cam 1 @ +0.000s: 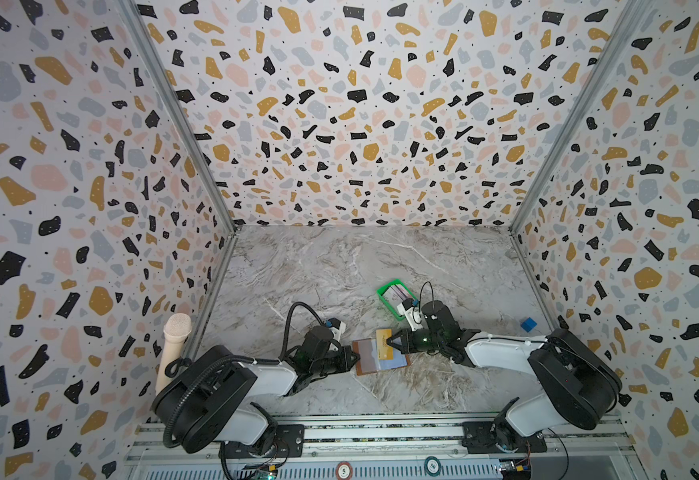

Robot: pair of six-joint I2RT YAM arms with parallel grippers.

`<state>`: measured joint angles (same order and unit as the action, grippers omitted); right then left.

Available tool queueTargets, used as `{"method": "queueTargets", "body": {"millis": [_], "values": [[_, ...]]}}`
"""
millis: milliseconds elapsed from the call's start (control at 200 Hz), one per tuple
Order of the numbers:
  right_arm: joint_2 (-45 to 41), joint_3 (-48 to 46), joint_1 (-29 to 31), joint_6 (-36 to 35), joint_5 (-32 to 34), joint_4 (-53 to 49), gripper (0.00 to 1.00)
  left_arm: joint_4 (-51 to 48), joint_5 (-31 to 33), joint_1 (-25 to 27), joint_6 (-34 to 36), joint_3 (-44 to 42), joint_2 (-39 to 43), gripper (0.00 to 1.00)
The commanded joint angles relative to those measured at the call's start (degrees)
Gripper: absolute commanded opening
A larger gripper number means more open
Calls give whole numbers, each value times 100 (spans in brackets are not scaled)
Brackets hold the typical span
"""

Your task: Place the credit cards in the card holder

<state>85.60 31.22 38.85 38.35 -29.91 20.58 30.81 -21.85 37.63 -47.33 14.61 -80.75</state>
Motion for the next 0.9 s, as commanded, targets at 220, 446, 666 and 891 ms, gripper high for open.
{"method": "queueTargets", "body": {"millis": [220, 446, 666, 891], "values": [[138, -88, -30, 484, -308, 51, 0, 171, 17, 8, -85, -143, -47, 0], [269, -74, -61, 663, -311, -70, 0, 169, 15, 8, -107, -177, 1, 0], [407, -49, -92, 732, -480, -84, 0, 171, 32, 8, -127, -203, 20, 0], [354, -106, -125, 840, -758, 190, 0, 167, 38, 6, -128, -193, 14, 0]]}}
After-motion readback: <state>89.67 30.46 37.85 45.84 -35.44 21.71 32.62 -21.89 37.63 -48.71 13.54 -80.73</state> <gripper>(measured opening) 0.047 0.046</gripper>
